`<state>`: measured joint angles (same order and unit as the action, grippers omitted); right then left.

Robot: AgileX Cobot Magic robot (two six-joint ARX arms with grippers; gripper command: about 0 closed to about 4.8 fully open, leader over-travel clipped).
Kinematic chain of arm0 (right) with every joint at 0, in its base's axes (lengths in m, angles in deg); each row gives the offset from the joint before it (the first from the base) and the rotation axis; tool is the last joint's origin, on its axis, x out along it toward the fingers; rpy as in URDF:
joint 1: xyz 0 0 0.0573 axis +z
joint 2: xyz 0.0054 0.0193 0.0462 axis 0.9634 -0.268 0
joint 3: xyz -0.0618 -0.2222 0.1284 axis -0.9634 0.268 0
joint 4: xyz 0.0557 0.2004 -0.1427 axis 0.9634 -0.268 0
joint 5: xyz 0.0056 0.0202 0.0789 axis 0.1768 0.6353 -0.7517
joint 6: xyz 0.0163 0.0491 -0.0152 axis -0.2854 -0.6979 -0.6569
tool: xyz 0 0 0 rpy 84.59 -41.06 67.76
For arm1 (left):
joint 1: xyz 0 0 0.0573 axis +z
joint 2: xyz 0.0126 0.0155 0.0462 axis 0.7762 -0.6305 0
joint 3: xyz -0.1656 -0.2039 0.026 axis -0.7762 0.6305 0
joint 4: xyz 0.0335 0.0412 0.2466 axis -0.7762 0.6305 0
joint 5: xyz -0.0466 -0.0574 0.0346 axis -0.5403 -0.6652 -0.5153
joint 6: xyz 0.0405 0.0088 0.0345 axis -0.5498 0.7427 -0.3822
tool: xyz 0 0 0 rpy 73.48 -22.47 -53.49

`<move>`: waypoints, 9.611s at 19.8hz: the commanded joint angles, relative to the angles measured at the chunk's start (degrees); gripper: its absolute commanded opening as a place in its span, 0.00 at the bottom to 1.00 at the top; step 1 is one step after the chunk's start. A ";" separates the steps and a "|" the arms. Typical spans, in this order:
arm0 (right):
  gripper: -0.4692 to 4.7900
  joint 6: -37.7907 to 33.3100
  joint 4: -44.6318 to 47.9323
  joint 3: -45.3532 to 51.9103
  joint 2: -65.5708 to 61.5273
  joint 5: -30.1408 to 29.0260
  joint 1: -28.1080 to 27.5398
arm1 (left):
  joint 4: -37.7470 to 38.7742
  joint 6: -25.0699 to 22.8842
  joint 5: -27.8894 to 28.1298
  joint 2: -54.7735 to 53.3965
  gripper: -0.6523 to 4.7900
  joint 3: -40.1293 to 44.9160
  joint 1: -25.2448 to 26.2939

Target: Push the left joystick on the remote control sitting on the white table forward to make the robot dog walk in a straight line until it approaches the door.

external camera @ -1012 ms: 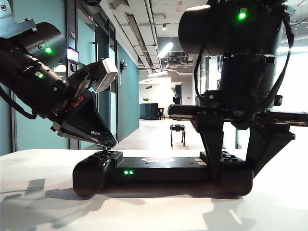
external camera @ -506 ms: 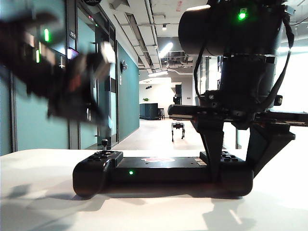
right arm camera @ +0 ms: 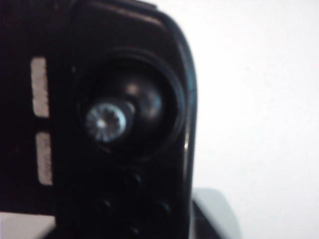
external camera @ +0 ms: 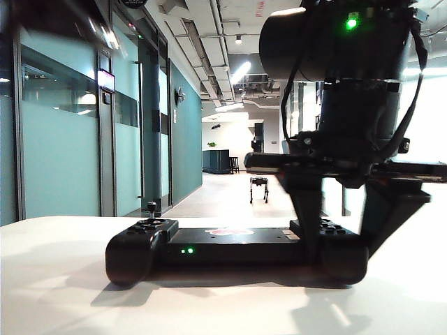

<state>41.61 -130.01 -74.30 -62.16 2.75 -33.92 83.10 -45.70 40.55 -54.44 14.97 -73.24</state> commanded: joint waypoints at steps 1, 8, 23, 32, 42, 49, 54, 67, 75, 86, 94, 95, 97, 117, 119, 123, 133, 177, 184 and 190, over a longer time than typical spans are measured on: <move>0.66 1.38 -0.74 -0.07 0.20 0.22 0.00 | 0.07 1.33 2.67 6.71 0.11 -0.09 -0.04; 0.68 2.64 -5.53 -0.13 4.11 0.02 0.02 | 3.02 1.75 5.90 13.75 0.11 -0.09 -0.04; 0.09 16.13 -4.66 0.20 32.20 2.99 2.27 | 9.29 -0.22 12.61 26.93 0.11 4.39 -0.07; 0.09 22.73 9.07 6.69 41.24 7.10 3.17 | 3.78 -4.09 12.72 42.03 0.11 18.01 -0.07; 0.09 22.73 9.11 6.71 41.22 7.10 3.15 | -13.25 -4.13 13.40 50.05 0.11 31.74 -0.04; 0.09 22.73 9.11 6.71 41.22 7.10 3.15 | -22.82 -3.89 17.40 50.16 0.11 36.68 0.00; 0.09 22.73 9.11 6.71 41.22 7.10 3.08 | -22.40 -3.85 16.70 52.68 0.11 40.68 5.64; 0.09 22.73 9.11 6.71 41.20 7.10 3.08 | -24.13 -2.73 13.73 59.87 0.11 49.44 21.35; 0.09 22.73 9.11 6.71 41.20 7.10 3.08 | -29.68 -3.04 16.94 59.87 0.11 54.38 21.49; 0.09 22.73 9.11 6.71 41.20 7.10 3.08 | -29.66 -4.31 16.90 59.87 0.11 54.38 23.96; 0.09 22.73 9.11 6.71 41.20 7.10 3.08 | -29.73 -0.55 18.40 59.87 0.11 54.38 22.56; 0.09 22.73 9.11 6.71 41.20 7.10 3.08 | -29.90 -0.59 19.23 59.87 0.11 54.38 22.56; 0.09 22.73 9.11 6.71 41.20 7.10 3.08 | -30.49 -0.72 21.40 59.87 0.11 54.38 22.56; 0.09 22.73 9.11 6.71 41.20 7.10 3.08 | -30.95 -1.27 23.06 59.87 0.11 54.38 22.56; 0.09 22.73 9.11 6.71 41.20 7.10 3.08 | -30.95 -1.25 23.06 59.87 0.11 54.38 22.56; 0.09 22.73 9.11 6.71 41.20 7.10 3.08 | -30.95 -1.27 23.06 59.87 0.11 54.38 22.56; 0.09 32.06 9.60 9.33 51.25 8.90 -2.73 | -30.95 -1.27 22.97 59.87 0.11 54.38 22.56; 0.09 37.46 42.21 55.15 91.43 -5.42 -41.57 | -30.95 -1.27 22.95 59.87 0.11 54.38 22.56; 0.09 37.46 42.10 55.12 91.43 -5.38 -41.53 | -30.95 -1.27 22.95 59.87 0.11 54.38 22.56; 0.09 37.46 42.07 55.12 91.43 -5.16 -41.53 | -30.95 -1.25 22.95 59.87 0.11 54.38 22.56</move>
<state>79.14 -89.09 -19.48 29.07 -2.50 -75.51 52.92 -46.73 63.59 5.45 69.54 -50.69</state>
